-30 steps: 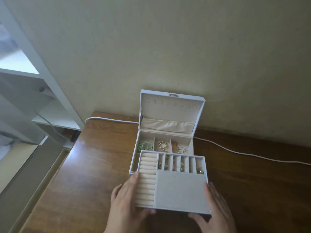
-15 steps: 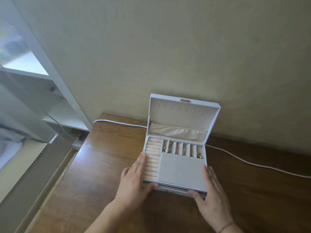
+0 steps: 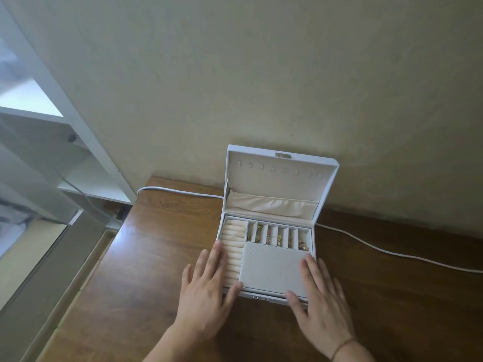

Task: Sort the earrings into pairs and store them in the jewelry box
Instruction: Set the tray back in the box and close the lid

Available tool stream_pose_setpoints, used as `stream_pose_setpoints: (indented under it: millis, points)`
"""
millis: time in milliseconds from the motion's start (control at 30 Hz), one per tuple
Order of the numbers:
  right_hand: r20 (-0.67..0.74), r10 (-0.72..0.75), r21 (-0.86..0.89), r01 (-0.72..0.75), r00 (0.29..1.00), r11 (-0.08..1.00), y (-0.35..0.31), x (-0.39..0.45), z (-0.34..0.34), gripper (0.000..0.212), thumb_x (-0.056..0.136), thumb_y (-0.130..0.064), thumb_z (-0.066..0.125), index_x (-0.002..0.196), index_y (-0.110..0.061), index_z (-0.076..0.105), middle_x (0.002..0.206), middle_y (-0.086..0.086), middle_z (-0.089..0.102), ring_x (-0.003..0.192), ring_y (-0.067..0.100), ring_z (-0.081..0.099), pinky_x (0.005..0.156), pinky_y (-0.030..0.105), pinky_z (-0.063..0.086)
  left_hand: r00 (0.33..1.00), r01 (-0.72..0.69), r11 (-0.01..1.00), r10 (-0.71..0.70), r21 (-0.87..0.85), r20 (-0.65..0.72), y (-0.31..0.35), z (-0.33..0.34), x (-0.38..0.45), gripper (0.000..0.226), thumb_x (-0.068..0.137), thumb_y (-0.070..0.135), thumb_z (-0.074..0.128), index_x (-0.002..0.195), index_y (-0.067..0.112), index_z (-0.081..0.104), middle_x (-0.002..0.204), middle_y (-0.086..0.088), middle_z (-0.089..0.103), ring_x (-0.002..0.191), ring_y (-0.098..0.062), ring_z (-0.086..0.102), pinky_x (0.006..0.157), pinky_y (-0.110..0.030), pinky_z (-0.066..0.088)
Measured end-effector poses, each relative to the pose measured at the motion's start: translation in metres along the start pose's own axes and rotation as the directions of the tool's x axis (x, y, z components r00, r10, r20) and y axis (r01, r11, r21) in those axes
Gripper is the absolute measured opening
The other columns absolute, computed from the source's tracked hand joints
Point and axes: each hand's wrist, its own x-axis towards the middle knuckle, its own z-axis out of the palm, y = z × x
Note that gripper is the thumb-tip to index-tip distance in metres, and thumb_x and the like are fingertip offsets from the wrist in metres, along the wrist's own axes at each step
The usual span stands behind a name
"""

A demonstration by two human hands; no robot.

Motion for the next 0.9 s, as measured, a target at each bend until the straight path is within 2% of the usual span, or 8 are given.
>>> stream_pose_setpoints:
  millis: [100,167,300,433,567,733,800,900]
  points:
    - [-0.077,-0.043,0.044,0.046,0.996,0.998,0.003,0.005,-0.014,0.082,0.083,-0.078,0.011,0.145,-0.03,0.038,0.158,-0.016,0.018,0.148,0.012,0.0,0.117,0.039,0.011,0.998,-0.054,0.992,0.049,-0.115,-0.043,-0.004,-0.004,0.003,0.083,0.088,0.078,0.012,0.151,0.029,0.033,0.163,0.016,0.0,0.151,-0.017,0.009,0.119,-0.042,0.014]
    - [-0.207,0.009,0.254,0.045,0.978,0.966,0.005,0.018,-0.032,0.074,0.085,-0.075,0.024,0.136,-0.027,0.051,0.15,-0.012,0.038,0.145,0.009,0.017,0.116,0.037,0.02,0.992,-0.081,0.943,0.044,-0.321,-0.12,-0.006,-0.014,0.013,0.067,0.09,0.069,0.032,0.145,0.031,0.042,0.159,0.018,0.014,0.148,-0.011,0.017,0.12,-0.043,0.021]
    - [-0.22,0.324,0.784,-0.031,0.92,0.62,0.003,0.073,-0.095,0.065,0.091,-0.062,0.042,0.144,-0.026,0.038,0.151,-0.006,0.038,0.139,0.012,0.033,0.111,0.031,0.028,0.963,-0.042,0.743,-0.148,-0.668,-0.225,0.009,-0.056,0.054,0.069,0.091,0.064,0.039,0.149,0.027,0.035,0.157,0.009,0.031,0.145,-0.005,0.025,0.12,-0.041,0.025]
    - [-0.032,0.288,0.936,-0.072,0.957,0.344,0.001,0.118,-0.144,0.069,0.092,-0.069,0.024,0.149,-0.03,0.028,0.15,-0.007,0.037,0.136,0.018,0.037,0.112,0.042,0.031,0.987,0.047,0.551,-0.153,-0.833,-0.046,0.037,-0.107,0.106,0.071,0.095,0.063,0.038,0.154,0.027,0.025,0.154,0.014,0.031,0.142,-0.004,0.028,0.118,-0.028,0.019]
    - [-0.061,0.272,0.91,-0.058,0.96,0.411,-0.012,0.108,-0.159,0.063,0.094,-0.066,0.02,0.14,-0.03,0.042,0.131,-0.015,0.05,0.125,0.015,0.048,0.103,0.036,0.033,0.983,0.134,0.447,-0.172,-0.884,0.062,0.038,-0.123,0.128,0.106,0.063,0.1,0.032,0.144,0.032,0.044,0.147,0.009,0.049,0.133,-0.014,0.048,0.116,-0.043,0.03]
    - [-0.23,0.408,0.902,0.036,0.883,0.431,-0.019,0.038,-0.138,0.053,0.091,-0.068,0.031,0.102,-0.032,0.069,0.107,-0.007,0.07,0.109,0.007,0.062,0.098,0.032,0.046,0.912,-0.032,0.471,-0.348,-0.881,-0.219,0.046,-0.125,0.07,0.052,0.102,0.055,0.031,0.092,0.022,0.07,0.089,0.015,0.068,0.085,-0.001,0.061,0.068,-0.004,0.039]
    - [-0.248,0.452,0.906,0.041,0.857,0.42,-0.02,-0.001,-0.115,0.041,0.094,-0.053,0.044,0.102,-0.023,0.072,0.099,-0.002,0.072,0.095,-0.005,0.064,0.089,0.021,0.049,0.898,-0.052,0.529,-0.347,-0.847,-0.272,0.039,-0.105,0.034,0.045,0.098,0.057,0.038,0.076,0.022,0.056,0.07,0.017,0.054,0.068,-0.001,0.05,0.062,-0.014,0.04]
    - [-0.157,0.468,0.879,-0.093,0.869,0.468,-0.017,-0.043,-0.064,0.035,0.091,-0.029,0.058,0.121,-0.012,0.065,0.119,-0.001,0.066,0.098,-0.015,0.059,0.081,0.001,0.043,0.91,0.035,0.634,-0.34,-0.772,-0.238,0.017,-0.055,-0.006,0.043,0.089,0.067,0.044,0.094,0.028,0.062,0.094,0.017,0.066,0.094,-0.003,0.061,0.083,-0.034,0.051]
